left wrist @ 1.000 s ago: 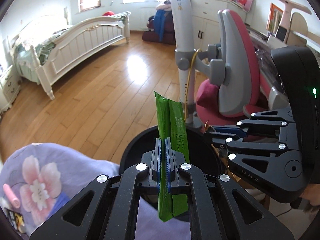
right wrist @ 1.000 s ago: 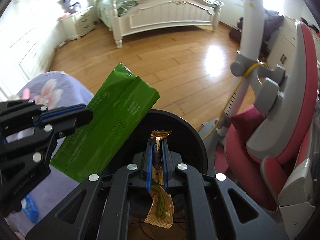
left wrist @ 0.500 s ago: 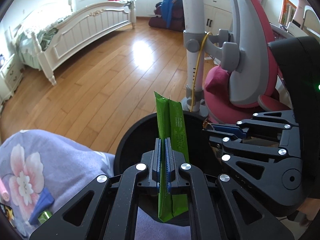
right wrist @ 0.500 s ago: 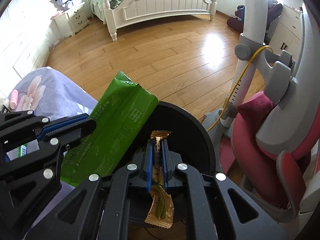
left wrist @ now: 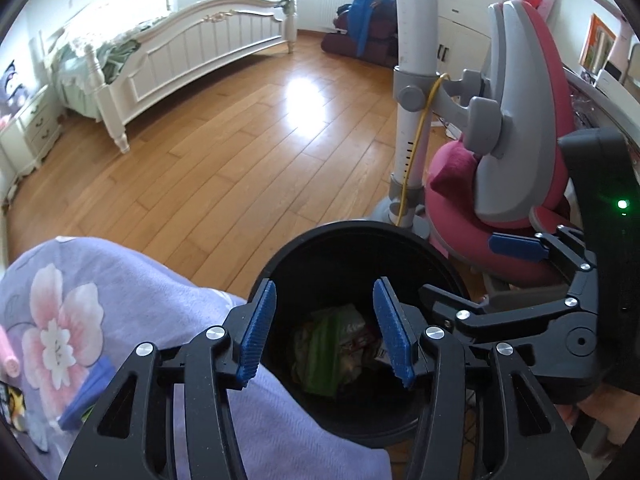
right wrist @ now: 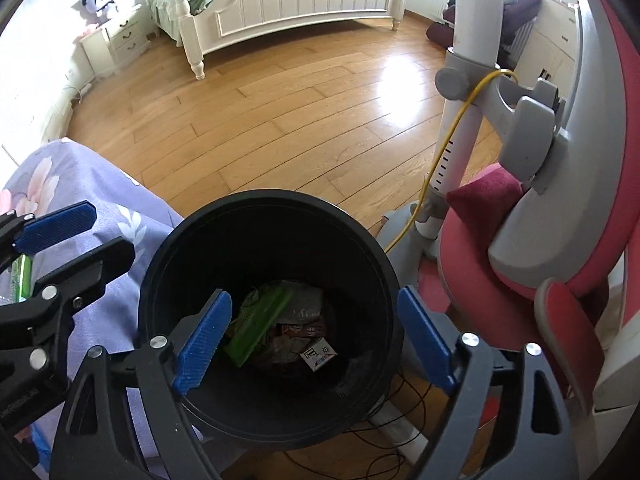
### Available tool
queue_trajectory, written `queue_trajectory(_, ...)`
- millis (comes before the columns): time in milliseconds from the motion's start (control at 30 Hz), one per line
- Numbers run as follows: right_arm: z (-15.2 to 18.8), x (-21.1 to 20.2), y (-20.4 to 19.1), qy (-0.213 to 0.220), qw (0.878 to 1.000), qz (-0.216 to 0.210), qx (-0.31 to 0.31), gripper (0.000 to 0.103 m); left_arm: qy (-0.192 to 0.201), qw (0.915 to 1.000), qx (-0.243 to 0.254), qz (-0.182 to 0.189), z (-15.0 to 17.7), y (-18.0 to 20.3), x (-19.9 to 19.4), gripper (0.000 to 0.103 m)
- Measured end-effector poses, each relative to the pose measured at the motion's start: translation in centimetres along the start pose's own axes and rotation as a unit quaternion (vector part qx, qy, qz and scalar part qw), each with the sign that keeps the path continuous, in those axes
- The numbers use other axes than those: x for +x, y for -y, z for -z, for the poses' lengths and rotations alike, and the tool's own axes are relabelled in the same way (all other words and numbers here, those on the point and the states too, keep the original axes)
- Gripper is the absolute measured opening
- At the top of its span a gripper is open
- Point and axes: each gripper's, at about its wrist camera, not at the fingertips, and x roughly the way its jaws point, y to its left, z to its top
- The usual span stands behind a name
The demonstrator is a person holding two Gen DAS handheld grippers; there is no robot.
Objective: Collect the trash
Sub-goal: 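Grasp the blue wipe packet with the right tool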
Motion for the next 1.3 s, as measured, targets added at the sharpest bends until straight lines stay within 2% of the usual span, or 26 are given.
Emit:
queue_trajectory(167,-0.1,-0.7,-1.0,0.007,1.000,-0.009,-0.003,0.090,0.008,0.9999,-0.003,-0.009,0.5,-0.9,-2.1,0.051)
queue_trajectory(333,0.0,-2.7,-2.8,0.015,0.999,-0.029,-0.013,0.090,0.027,0.9989,-0.027,-0.028,2.2,-4.2,-6.3,0.051)
queue_trajectory(400,0.2,-4.0,-4.0,0.018,0.998,-0.049,-0.023,0.090,0.037,0.9975,-0.037,-0.047,3.6,-6.6,-8.8,0.052)
queue_trajectory(467,0.6,-5.3,-5.7,0.017,0.995,-0.088,-0.046,0.090,0.046,0.9951,-0.052,-0.071,5.5,-9.6,-11.4,0.059)
queue_trajectory(533,1.7,-7.1,-8.6,0.012,0.985,-0.142,-0.102,0.090,0.053,0.9926,-0.066,-0.087,7.5,-12.6,-13.9,0.061)
queue_trajectory(600,3.4,-8.8,-12.3,0.001,0.964,-0.193,-0.182,0.090,0.045,0.9920,-0.075,-0.090,9.7,-15.6,-16.0,0.061)
queue_trajectory(667,4.9,-9.6,-15.2,-0.006,0.950,-0.203,-0.239,0.090,0.036,0.9897,-0.082,-0.112,12.2,-18.1,-18.0,0.061)
queue_trajectory(733,6.9,-10.0,-18.7,-0.023,0.929,-0.214,-0.300,0.090,0.032,0.9871,-0.095,-0.125,13.8,-19.9,-19.4,0.061)
queue_trajectory(800,9.0,-10.0,-21.6,-0.039,0.909,-0.223,-0.349,0.090,0.035,0.9873,-0.103,-0.115,14.7,-20.9,-20.1,0.061)
queue_trajectory(900,11.5,-9.3,-24.4,-0.059,0.895,-0.218,-0.386,0.089,0.035,0.9904,-0.099,-0.090,15.0,-21.1,-19.7,0.061)
queue_trajectory(933,11.9,-8.9,-24.9,-0.065,0.894,-0.214,-0.387,0.089,0.030,0.9915,-0.096,-0.082,14.9,-20.9,-19.3,0.061)
queue_trajectory(967,12.3,-8.4,-25.3,-0.073,0.895,-0.215,-0.383,0.084,0.026,0.9928,-0.092,-0.073,14.7,-20.6,-18.6,0.061)
queue_trajectory(1000,12.9,-8.2,-25.4,-0.078,0.896,-0.219,-0.379,0.067,0.024,0.9936,-0.087,-0.067,14.5,-20.0,-17.8,0.061)
queue_trajectory(1033,13.2,-7.8,-25.7,-0.085,0.895,-0.226,-0.376,0.055,0.022,0.9951,-0.077,-0.058,14.2,-19.5,-17.0,0.061)
queue_trajectory(1067,13.7,-7.6,-25.7,-0.087,0.895,-0.225,-0.375,0.048,0.019,0.9960,-0.069,-0.054,13.9,-19.0,-16.1,0.061)
queue_trajectory(1100,14.0,-7.7,-25.6,-0.075,0.898,-0.218,-0.376,0.046,0.012,0.9965,-0.063,-0.052,13.6,-18.4,-15.0,0.061)
queue_trajectory(1300,13.7,-8.1,-24.0,-0.073,0.910,-0.205,-0.353,0.043,-0.030,0.9983,-0.042,-0.028,12.4,-16.3,-10.5,0.061)
